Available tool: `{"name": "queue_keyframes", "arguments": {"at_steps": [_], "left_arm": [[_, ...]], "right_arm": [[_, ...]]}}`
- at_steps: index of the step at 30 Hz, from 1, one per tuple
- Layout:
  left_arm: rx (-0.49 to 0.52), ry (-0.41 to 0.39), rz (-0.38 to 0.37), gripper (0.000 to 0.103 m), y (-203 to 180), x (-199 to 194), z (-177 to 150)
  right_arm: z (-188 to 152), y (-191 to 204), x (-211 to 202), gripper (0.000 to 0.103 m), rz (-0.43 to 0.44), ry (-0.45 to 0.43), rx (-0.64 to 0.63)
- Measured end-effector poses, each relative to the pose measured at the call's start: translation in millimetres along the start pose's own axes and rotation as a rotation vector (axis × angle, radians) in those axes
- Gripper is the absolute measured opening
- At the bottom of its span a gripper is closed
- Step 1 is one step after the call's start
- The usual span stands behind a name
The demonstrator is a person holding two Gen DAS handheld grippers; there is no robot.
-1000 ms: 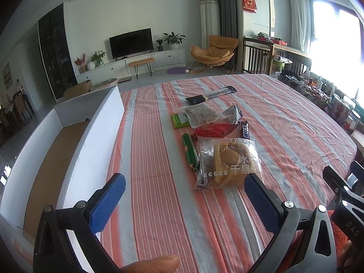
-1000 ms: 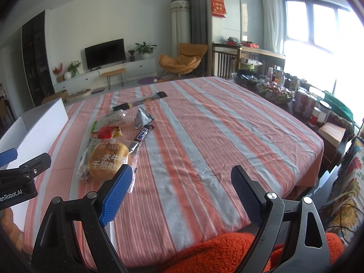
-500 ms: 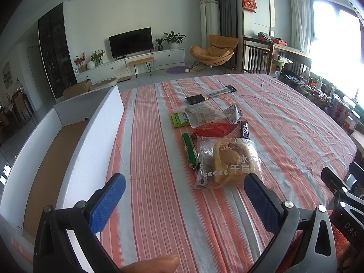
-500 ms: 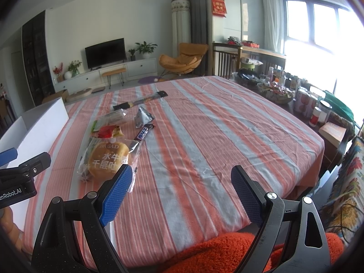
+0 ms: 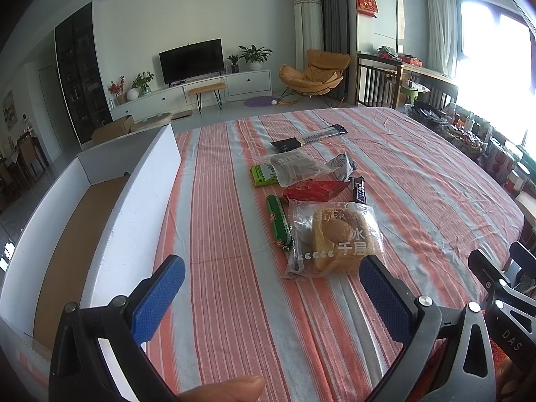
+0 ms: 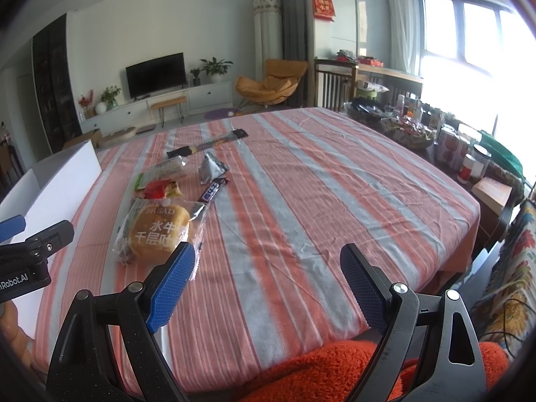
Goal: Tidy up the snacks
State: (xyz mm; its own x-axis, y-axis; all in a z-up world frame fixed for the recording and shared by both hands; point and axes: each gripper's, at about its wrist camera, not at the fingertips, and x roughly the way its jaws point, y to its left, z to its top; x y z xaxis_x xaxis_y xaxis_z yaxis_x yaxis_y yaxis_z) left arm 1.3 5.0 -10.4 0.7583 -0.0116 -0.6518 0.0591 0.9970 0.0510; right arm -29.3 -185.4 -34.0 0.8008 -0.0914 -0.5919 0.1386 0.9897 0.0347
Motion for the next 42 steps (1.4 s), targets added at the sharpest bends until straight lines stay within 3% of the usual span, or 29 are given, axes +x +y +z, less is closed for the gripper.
{"name": "queue_keyframes", "arguments": {"at_steps": [25, 28, 34, 42], "left_arm": [[-0.011, 0.023, -0.008, 0.103, -0.2, 4.1, -3.4], [-0.023, 0.072, -0.024, 0.103, 1.8, 12.6, -6.1], [-0.064, 0.248, -0.078, 0.103, 11.8, 49.9, -21.0], [-0.1, 0.4, -0.109, 0.103, 18.2, 95.2, -42.7]], "right_arm": [[-2.3, -2.4, 4.0, 0.091, 0.009, 0.013, 0.009], [-3.8, -4.7, 7.7, 0.091, 0.025, 0.036, 0.026], [-7.9, -10.4, 19.0, 0.091, 0.066, 0.099, 0.071], [-13.2, -21.6, 32.2, 0.091, 0.09, 0.171, 0.132]]}}
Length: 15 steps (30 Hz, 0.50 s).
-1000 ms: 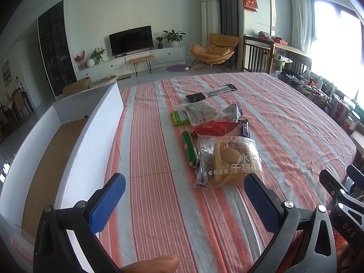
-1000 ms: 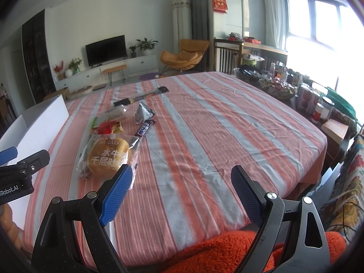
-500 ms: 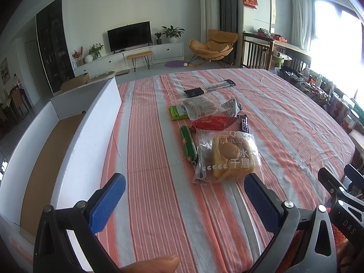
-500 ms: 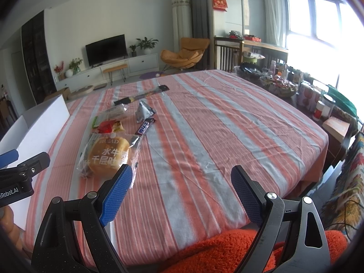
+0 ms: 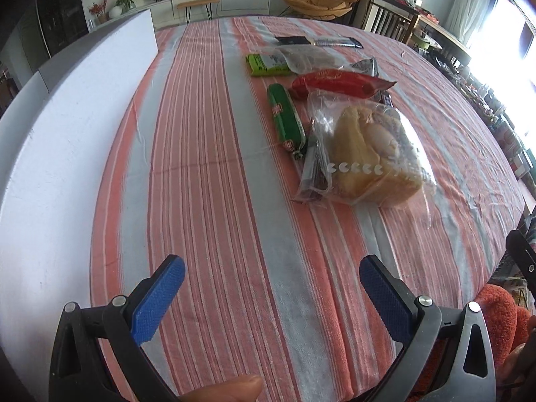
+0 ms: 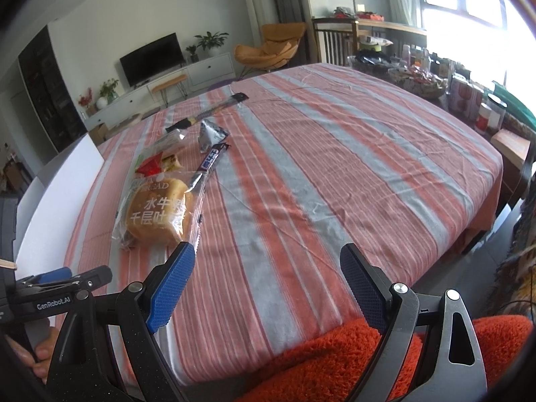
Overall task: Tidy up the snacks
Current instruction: 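Grasp the green sausage with the left tool while the right tool grasps the brown bar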
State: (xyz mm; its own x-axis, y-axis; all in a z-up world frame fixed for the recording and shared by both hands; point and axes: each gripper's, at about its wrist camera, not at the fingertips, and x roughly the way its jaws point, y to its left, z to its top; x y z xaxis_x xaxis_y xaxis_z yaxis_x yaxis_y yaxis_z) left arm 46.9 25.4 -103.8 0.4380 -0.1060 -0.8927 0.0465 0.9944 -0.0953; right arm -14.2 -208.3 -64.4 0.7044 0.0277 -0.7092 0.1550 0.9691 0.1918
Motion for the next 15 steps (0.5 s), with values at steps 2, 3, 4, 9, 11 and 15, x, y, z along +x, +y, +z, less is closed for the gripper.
{"name": "queue_keyframes", "arguments": {"at_steps": [2, 3, 4, 9, 11, 15], "left_arm": [[0.008, 0.025, 0.011, 0.103, 0.2, 8.7, -1.4], [0.009, 0.035, 0.016, 0.103, 0.3, 12.3, -1.7], [0.011, 0.044, 0.02, 0.103, 0.3, 15.9, -3.2], [0.06, 0.017, 0.066, 0.103, -8.0, 17.5, -6.3], [0.057, 0.016, 0.067, 0.103, -7.8, 15.8, -7.2], [0.063, -0.019, 0.063, 0.103, -4.9, 16.0, -9.0]], "right_arm": [[0.0, -2.7, 4.1, 0.091, 0.003, 0.012, 0.012], [-0.3, -3.6, 5.3, 0.091, 0.004, 0.018, 0.016], [-0.5, -4.2, 6.0, 0.091, 0.004, 0.023, 0.019], [-1.2, -5.2, 7.2, 0.091, 0.006, 0.032, 0.02], [-1.6, -6.7, 7.1, 0.091, 0.008, 0.029, 0.023], [-0.7, -11.1, 9.8, 0.091, 0.022, 0.039, 0.055]]}}
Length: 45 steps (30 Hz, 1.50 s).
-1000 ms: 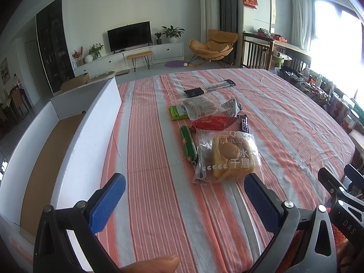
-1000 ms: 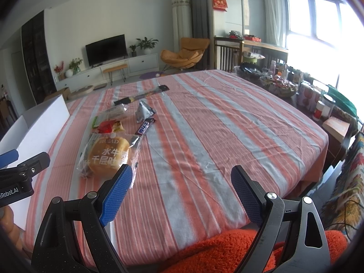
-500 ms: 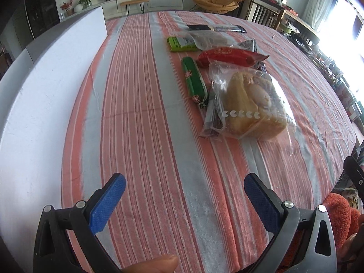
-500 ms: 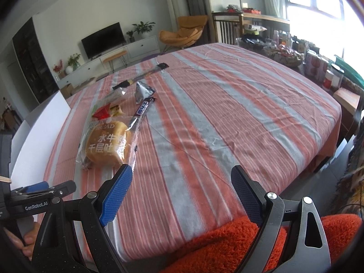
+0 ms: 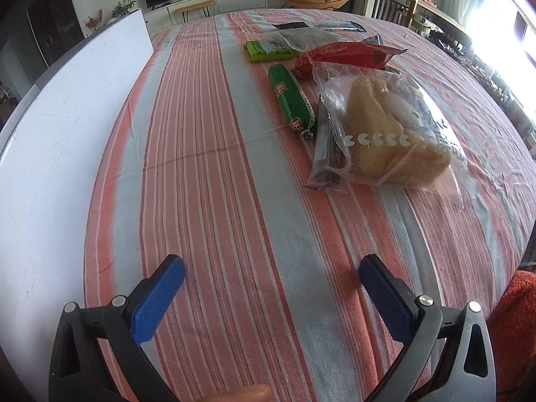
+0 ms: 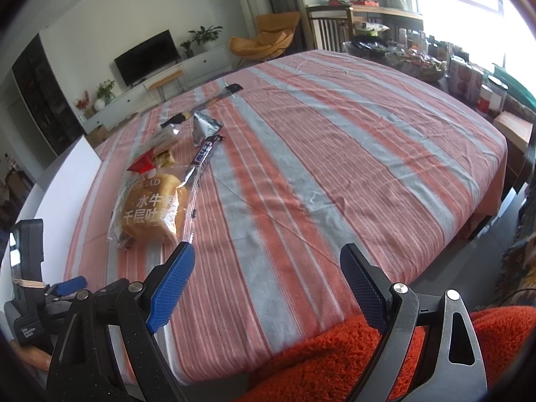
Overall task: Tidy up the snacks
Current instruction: 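Grasp the green sausage with the left tool while the right tool grasps the brown bar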
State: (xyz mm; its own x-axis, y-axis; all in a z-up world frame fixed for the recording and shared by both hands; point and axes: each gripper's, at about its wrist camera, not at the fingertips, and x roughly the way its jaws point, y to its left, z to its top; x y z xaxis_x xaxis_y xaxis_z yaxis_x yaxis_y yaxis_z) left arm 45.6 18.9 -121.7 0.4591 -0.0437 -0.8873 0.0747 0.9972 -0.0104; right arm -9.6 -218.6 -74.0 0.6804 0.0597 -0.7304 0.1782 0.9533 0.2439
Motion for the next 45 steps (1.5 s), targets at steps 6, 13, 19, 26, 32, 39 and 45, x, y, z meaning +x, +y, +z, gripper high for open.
{"name": "queue_keyframes", "arguments": {"at_steps": [6, 13, 19, 26, 32, 39, 45], "left_arm": [[0.054, -0.048, -0.032, 0.103, 4.3, -1.7, -2.5], [0.013, 0.014, -0.125, 0.103, 12.0, -7.9, 9.1], [-0.045, -0.084, -0.134, 0.103, 36.1, -32.4, 46.0], [-0.067, -0.03, -0.032, 0.102, 51.9, 6.7, 84.4], [-0.033, -0.016, -0.123, 0.1, 13.1, 34.1, 98.4], [-0.033, -0.014, -0.117, 0.076, 2.7, 49.2, 119.7], [-0.116, -0.006, -0.17, 0.073, 28.0, 49.3, 126.9]], "right_arm": [[0.0, -2.0, 1.5, 0.091, -0.001, 0.009, 0.01], [-0.1, -2.3, 2.5, 0.091, 0.004, 0.012, 0.006], [-0.1, -4.2, 3.6, 0.091, 0.013, 0.018, 0.016], [-0.3, -3.2, 4.1, 0.091, 0.011, 0.017, 0.01], [-0.5, -2.7, 4.7, 0.091, 0.012, 0.019, 0.013], [-0.6, -4.3, 5.1, 0.091, 0.021, 0.021, 0.018], [-0.7, -5.2, 6.7, 0.091, 0.031, 0.03, 0.023]]}}
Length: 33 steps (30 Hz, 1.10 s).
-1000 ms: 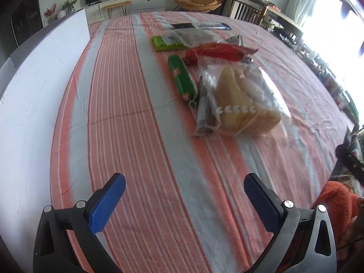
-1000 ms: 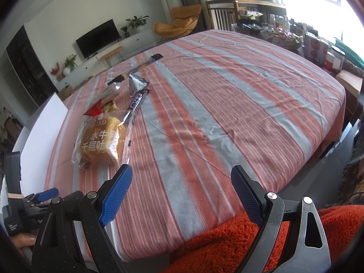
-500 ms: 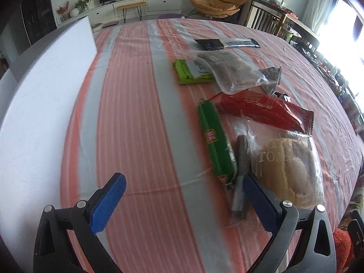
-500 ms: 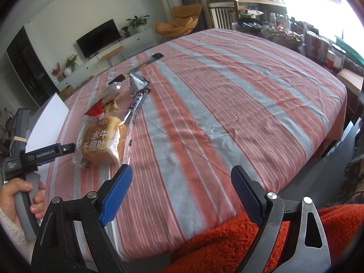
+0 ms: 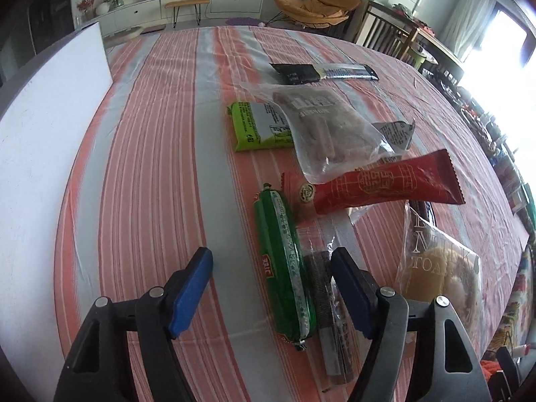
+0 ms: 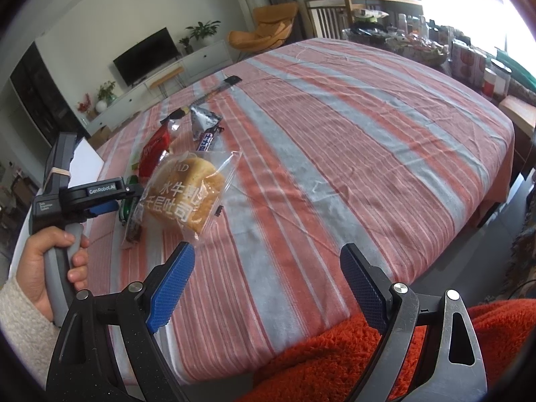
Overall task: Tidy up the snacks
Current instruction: 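Grasp the green sausage with the left tool while the right tool grasps the brown bar, then carry the sausage into the box and open the left tool while the right drops the brown bar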
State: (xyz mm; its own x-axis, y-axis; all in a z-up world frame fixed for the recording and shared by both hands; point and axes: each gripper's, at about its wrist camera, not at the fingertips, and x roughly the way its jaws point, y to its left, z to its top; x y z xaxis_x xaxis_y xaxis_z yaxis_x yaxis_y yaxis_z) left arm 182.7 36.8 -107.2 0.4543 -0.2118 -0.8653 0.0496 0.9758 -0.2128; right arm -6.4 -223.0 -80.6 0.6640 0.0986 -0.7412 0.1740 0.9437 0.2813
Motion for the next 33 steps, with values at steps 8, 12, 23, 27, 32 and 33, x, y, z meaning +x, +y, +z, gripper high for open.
{"name": "queue_keyframes", "arguments": {"at_steps": [8, 12, 23, 27, 32, 33], "left_arm": [[0.013, -0.016, 0.056, 0.069, 5.3, -3.4, -5.7], [0.095, -0.031, 0.191, 0.056, -0.9, 3.2, -5.4], [-0.006, -0.066, -0.017, 0.022, 25.7, -49.3, -34.8], [-0.037, -0.129, -0.108, 0.022, 39.4, -108.9, -55.7], [-0.028, -0.237, -0.13, 0.022, 58.8, -176.6, -71.3], [-0.03, -0.257, -0.125, 0.022, 64.2, -187.9, -73.9]], "right_arm": [[0.0, 0.7, 0.3, 0.091, -0.005, 0.0, -0.001], [0.2, 0.8, 1.1, 0.091, -0.005, 0.001, -0.005], [1.2, 16.1, 16.2, 0.091, 0.214, 0.175, 0.015], [0.7, 84.3, 57.1, 0.088, 0.475, 0.439, -0.031], [31.4, 160.8, 106.6, 0.087, 0.211, 0.382, -0.214], [37.1, 170.6, 118.2, 0.087, 0.169, 0.383, -0.222]]}}
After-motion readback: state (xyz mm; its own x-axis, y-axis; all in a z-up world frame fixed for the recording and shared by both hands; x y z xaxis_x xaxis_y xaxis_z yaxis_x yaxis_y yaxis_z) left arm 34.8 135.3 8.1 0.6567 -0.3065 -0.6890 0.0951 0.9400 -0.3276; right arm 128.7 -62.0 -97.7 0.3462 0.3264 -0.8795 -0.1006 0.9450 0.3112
